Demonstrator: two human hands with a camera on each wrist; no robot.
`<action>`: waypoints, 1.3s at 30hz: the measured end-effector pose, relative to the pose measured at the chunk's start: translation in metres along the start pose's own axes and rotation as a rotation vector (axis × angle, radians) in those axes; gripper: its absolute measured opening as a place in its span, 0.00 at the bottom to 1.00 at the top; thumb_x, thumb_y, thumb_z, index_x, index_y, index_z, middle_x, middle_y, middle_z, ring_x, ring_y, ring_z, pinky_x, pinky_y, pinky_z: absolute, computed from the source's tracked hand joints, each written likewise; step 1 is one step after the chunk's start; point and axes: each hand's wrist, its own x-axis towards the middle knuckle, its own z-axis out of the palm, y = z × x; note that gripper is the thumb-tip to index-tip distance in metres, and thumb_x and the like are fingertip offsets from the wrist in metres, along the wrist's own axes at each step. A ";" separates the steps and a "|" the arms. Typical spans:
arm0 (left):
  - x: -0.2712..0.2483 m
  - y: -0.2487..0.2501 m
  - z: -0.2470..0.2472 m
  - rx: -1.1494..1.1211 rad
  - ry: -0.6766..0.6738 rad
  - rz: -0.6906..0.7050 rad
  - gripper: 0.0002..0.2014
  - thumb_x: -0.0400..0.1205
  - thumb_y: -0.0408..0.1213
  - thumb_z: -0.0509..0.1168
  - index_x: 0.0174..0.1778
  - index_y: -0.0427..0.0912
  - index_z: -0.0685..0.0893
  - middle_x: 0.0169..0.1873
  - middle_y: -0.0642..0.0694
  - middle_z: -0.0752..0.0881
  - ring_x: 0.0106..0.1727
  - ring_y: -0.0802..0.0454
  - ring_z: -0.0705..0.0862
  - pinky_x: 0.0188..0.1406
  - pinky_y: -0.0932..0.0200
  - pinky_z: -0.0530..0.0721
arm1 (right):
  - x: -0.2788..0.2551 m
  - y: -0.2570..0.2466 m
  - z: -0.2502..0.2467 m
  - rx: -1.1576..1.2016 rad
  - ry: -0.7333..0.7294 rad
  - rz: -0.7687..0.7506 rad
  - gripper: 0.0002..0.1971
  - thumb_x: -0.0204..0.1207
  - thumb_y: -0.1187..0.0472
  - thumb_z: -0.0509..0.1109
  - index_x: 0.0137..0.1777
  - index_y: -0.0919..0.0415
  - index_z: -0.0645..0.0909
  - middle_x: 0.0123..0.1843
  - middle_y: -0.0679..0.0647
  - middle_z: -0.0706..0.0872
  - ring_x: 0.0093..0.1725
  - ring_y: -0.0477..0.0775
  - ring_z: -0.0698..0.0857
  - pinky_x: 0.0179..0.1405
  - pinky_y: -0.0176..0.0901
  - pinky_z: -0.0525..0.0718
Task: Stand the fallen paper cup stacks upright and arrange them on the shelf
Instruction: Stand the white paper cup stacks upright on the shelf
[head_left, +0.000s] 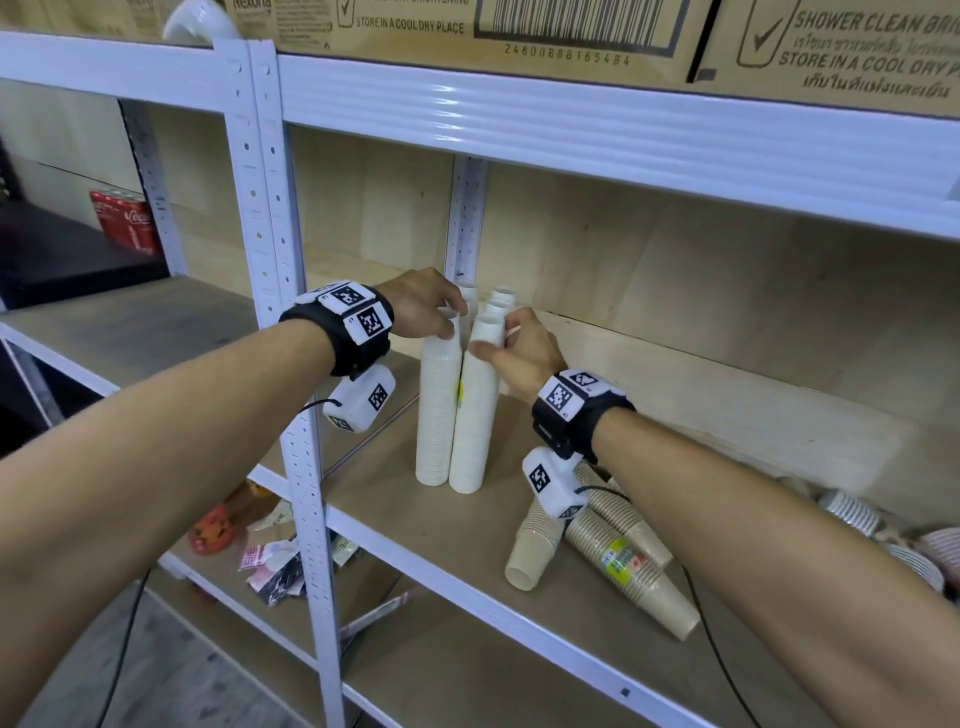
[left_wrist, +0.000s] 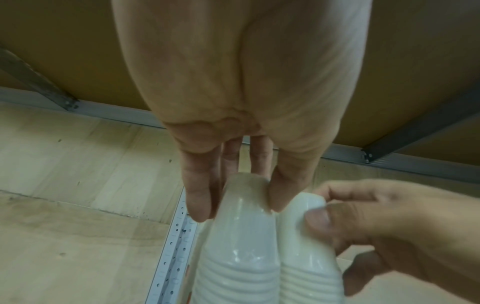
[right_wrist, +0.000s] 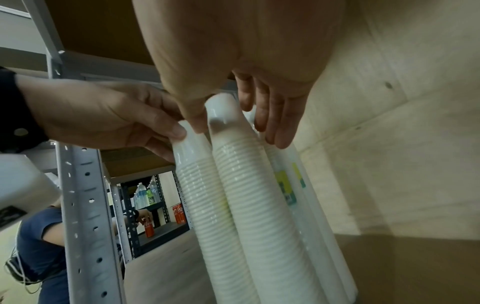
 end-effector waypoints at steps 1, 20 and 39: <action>0.000 0.001 -0.001 -0.005 0.000 0.006 0.20 0.80 0.36 0.70 0.69 0.48 0.83 0.69 0.46 0.80 0.70 0.48 0.78 0.63 0.55 0.78 | 0.003 -0.005 -0.002 -0.025 0.018 -0.018 0.27 0.63 0.43 0.77 0.58 0.52 0.74 0.51 0.51 0.88 0.49 0.54 0.88 0.51 0.53 0.88; 0.009 -0.002 -0.001 0.005 0.019 0.026 0.21 0.82 0.36 0.66 0.72 0.45 0.83 0.72 0.48 0.79 0.71 0.48 0.77 0.58 0.61 0.71 | 0.027 -0.025 -0.016 -0.305 -0.048 -0.150 0.16 0.71 0.55 0.73 0.58 0.60 0.85 0.59 0.54 0.87 0.59 0.57 0.85 0.47 0.41 0.79; 0.007 -0.003 -0.005 -0.054 0.003 -0.034 0.17 0.80 0.41 0.71 0.64 0.42 0.86 0.57 0.44 0.84 0.44 0.42 0.89 0.44 0.51 0.89 | 0.029 -0.031 -0.017 -0.302 -0.104 -0.159 0.16 0.74 0.60 0.72 0.62 0.58 0.86 0.63 0.54 0.86 0.63 0.55 0.84 0.51 0.37 0.75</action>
